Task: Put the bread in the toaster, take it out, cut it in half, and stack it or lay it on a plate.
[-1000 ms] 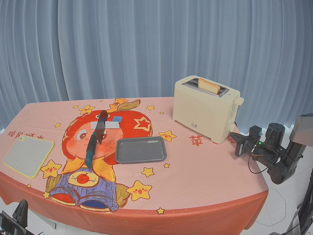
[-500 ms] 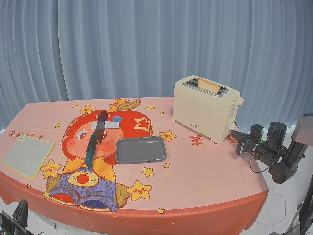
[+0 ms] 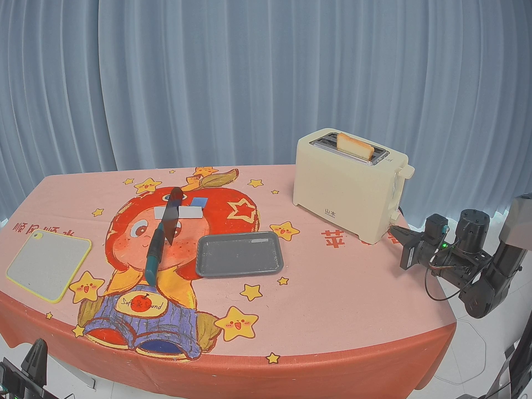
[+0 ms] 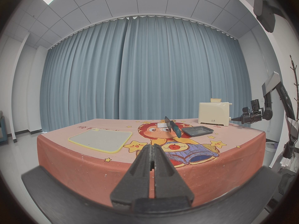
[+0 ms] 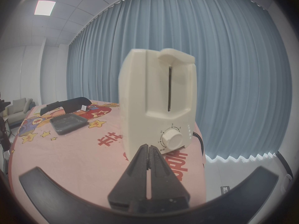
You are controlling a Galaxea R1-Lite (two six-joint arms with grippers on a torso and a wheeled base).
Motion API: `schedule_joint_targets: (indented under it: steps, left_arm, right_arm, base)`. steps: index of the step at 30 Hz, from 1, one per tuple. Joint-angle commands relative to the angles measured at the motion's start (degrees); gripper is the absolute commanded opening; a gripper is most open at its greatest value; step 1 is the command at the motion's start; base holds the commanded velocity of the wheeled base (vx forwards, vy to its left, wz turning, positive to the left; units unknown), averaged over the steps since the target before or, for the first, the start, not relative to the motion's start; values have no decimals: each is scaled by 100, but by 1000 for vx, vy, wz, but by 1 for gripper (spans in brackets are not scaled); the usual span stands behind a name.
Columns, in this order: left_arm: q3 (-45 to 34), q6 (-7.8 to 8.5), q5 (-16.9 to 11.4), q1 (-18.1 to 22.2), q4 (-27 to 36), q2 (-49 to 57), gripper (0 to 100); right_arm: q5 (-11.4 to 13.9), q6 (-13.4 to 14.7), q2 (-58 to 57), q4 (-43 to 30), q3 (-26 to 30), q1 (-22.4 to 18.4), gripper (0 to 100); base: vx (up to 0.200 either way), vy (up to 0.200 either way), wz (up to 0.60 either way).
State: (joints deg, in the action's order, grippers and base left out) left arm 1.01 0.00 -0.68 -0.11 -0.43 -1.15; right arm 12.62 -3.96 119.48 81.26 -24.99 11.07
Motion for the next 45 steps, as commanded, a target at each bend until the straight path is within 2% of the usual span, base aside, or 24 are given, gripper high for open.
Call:
schedule_joint_targets:
  steps: [1,19,25,33,45]
  left_arm:
    - [-101,0,-2,2,-1,0,0]
    - [-101,0,-2,2,-1,0,0]
    - [-101,0,-2,2,-1,0,0]
    - [-101,0,-2,2,-1,0,0]
    - [-101,0,-2,2,-1,0,0]
  right_arm:
    - [4,1,-522,-5,161,53,0]
    - [74,27,-2324,-163,152,9,0]
    - [109,62,-2746,-532,-94,-105,0]
    - [153,387,-2702,-515,-410,-237,0]
    - [109,414,-1788,-418,-841,-228,0]
  base:
    - [0,0,0]
    - [0,0,0]
    - [0,0,0]
    - [0,0,0]
    - [0,0,0]
